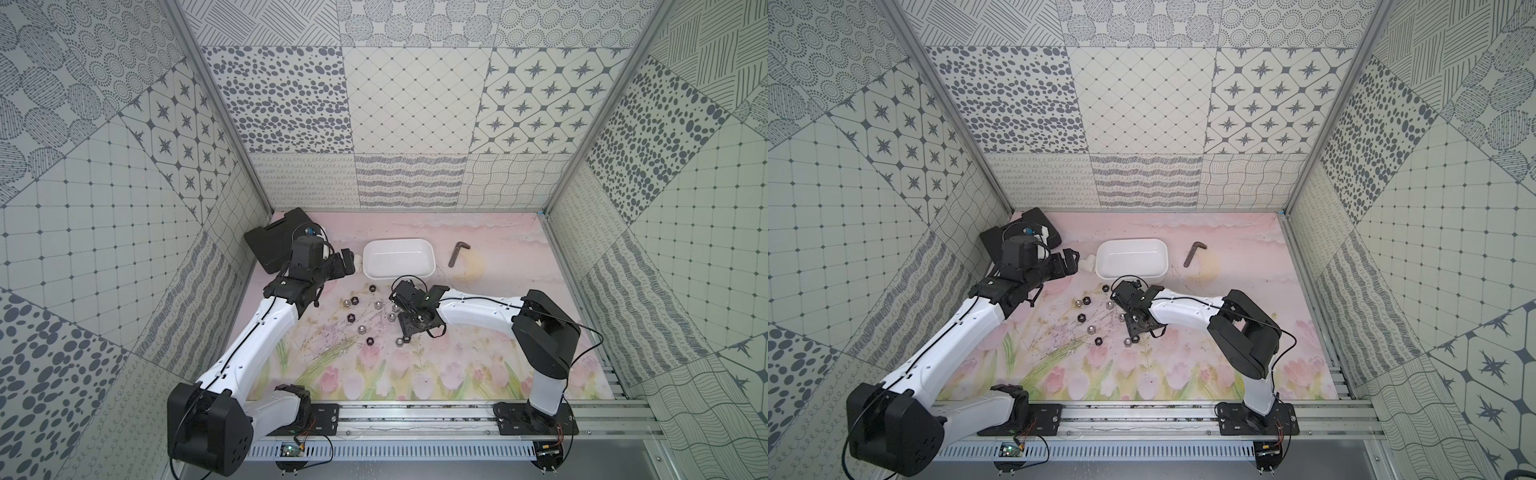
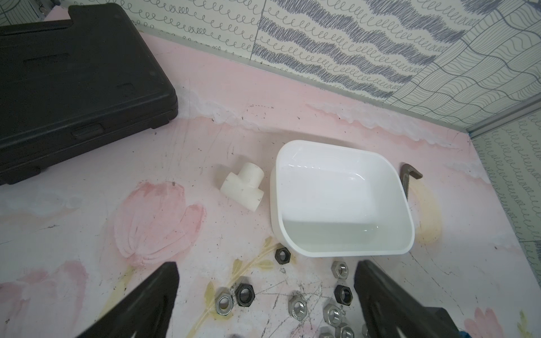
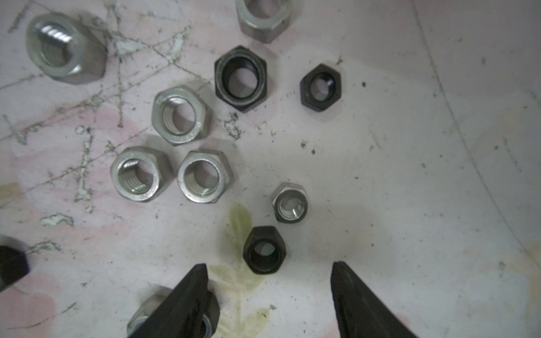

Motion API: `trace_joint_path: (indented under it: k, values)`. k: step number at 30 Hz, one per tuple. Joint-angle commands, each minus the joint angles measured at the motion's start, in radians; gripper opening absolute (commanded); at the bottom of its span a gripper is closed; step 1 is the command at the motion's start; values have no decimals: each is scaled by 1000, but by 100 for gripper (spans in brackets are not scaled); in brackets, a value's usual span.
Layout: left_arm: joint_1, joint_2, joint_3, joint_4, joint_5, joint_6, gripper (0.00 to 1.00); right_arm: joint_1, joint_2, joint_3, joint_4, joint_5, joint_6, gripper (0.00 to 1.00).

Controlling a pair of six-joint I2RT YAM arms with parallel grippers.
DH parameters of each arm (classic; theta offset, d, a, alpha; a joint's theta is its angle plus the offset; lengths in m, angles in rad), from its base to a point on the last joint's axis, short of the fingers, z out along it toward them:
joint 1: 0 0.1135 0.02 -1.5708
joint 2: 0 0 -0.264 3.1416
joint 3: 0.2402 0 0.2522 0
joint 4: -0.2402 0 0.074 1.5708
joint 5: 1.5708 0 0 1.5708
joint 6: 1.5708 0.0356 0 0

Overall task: Put the nuts on the desktop into the storage box
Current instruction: Pick up the nut from the center of the board.

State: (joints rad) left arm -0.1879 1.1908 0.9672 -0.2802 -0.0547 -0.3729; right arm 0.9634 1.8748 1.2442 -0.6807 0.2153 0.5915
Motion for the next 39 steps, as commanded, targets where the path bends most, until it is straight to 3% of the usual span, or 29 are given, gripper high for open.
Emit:
trace_joint_path:
  k: [1,13,24,31,36,39]
  values:
    - [-3,5,8,-11,16,-5,99,-8,31,31,36,-14,2,66]
    - [-3,2,9,-19,9,-3,99,-12,61,35,40,-32,14,45]
    - [-4,-7,14,-34,-2,0,99,-12,45,39,23,-53,9,11]
    - [-3,-11,20,-41,-1,0,99,-13,-13,152,-62,-28,-59,8]
    - [-1,-19,22,-42,-1,-4,99,-46,-37,352,-91,-39,-165,8]
    - [-3,-27,23,-42,-6,-8,99,-98,27,503,-92,-84,-228,8]
